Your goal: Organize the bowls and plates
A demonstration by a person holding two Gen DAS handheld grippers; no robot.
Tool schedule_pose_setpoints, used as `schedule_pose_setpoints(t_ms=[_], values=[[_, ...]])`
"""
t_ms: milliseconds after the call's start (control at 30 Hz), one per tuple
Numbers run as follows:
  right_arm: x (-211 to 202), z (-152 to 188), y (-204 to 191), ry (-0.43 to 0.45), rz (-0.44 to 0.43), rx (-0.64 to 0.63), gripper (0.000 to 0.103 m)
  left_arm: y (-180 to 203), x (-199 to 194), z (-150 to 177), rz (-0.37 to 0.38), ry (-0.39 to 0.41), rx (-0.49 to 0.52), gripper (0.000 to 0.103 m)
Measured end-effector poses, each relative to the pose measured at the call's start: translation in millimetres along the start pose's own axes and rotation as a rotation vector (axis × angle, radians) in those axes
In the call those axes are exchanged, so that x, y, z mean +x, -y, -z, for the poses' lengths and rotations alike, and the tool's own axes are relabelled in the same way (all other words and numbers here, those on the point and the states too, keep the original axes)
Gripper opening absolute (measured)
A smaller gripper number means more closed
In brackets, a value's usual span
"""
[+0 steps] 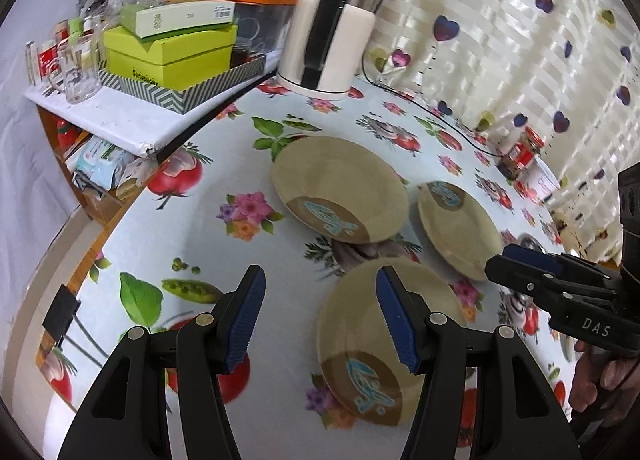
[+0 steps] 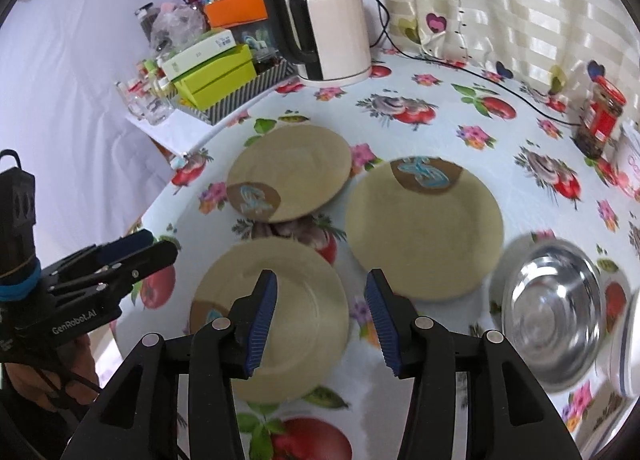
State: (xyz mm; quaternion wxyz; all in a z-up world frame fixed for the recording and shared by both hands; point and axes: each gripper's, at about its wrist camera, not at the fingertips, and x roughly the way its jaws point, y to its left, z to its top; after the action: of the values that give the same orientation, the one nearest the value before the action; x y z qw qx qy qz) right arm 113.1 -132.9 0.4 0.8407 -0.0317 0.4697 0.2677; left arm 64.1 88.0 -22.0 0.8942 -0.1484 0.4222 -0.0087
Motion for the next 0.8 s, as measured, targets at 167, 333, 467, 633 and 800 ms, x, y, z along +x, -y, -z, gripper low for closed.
schedule_pose_setpoints(t_ms=[167, 333, 467, 633, 800], values=[[15.5, -17.1, -3.9, -0.009, -0.008, -0.021, 0.046, -9.5, 11.5, -10.9, -0.003, -0.004, -0.031, 0.059], [35.5, -32.5, -2.7, -0.025, -0.021, -0.024, 0.046, -13.9, 23.8, -22.2, -0.008, 0.002, -0.038, 0.059], [52.6, -42.0, 2.9, -0.042, -0.019, -0.013, 0.046, -20.0, 37.4, -29.8, 0.004, -0.012, -0.069, 0.059], [70.1, -53.7, 10.3, -0.054, -0.022, 0.002, 0.046, -23.5, 56.2, -34.6, 0.021, -0.033, -0.089, 0.051], [86.5, -70.4, 14.5, -0.057, -0.026, 0.003, 0.046, -26.6, 72.6, -38.4, 0.025, -0.048, -0.109, 0.049]])
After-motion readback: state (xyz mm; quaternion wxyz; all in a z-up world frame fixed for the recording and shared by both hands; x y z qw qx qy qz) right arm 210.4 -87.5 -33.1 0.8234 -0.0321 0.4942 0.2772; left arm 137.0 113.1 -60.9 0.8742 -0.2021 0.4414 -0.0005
